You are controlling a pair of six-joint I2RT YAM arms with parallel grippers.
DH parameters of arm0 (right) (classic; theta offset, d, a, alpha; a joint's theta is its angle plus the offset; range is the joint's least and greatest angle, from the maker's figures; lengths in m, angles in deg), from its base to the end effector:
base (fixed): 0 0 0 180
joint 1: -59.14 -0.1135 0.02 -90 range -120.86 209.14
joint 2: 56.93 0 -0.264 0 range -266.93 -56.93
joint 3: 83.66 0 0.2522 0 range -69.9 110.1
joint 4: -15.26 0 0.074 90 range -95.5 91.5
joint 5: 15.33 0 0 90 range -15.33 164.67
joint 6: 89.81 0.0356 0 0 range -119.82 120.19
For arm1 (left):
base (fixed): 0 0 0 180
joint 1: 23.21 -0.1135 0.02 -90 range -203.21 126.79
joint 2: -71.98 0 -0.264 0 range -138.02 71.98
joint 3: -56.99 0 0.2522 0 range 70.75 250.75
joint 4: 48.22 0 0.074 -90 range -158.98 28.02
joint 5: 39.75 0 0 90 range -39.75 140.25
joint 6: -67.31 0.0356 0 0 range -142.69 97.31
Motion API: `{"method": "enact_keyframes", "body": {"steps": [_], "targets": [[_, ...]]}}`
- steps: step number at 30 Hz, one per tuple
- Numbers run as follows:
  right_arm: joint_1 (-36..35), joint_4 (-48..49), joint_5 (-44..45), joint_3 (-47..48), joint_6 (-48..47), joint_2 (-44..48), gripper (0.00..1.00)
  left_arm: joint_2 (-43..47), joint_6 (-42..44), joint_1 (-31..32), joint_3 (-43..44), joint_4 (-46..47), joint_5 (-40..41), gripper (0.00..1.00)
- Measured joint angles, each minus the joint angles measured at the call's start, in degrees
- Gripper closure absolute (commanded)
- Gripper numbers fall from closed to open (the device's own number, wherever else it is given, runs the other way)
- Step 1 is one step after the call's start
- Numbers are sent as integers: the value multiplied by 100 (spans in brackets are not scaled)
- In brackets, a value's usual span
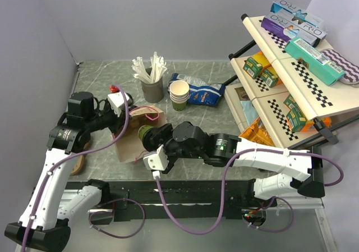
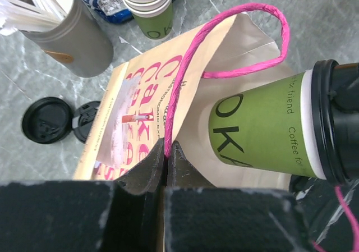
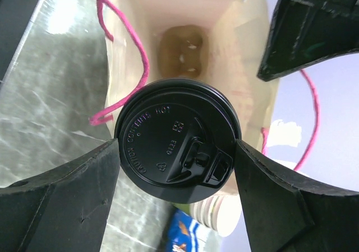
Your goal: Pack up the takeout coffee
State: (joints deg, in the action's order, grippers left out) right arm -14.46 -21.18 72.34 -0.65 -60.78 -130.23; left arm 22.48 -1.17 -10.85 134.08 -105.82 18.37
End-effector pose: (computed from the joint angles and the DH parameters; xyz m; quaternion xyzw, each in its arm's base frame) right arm 0.0807 0.2792 0.3596 -0.7893 0.3189 0.0749 0.5193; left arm 0.1545 -0.0531 0.3789 0.3740 0.7566 -0.1987 0.4982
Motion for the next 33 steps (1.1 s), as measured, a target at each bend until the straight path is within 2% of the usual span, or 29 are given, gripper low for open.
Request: {"method": "enact_keyframes", "body": {"steps": [11,16,25,33], "targets": [[-13,4,278,24,-662,0,100,-184,-1008,0,0,328,15,99],[-13,-13,275,192,-804,-2,100,-243,-1204,0,57,354,55,99],[-11,-120,81,439,-555,-20,100,-238,-1375,0,107,348,68,99],[234,-330,-197,846,234,-339,100,-4,-1342,0,87,258,24,99]]}}
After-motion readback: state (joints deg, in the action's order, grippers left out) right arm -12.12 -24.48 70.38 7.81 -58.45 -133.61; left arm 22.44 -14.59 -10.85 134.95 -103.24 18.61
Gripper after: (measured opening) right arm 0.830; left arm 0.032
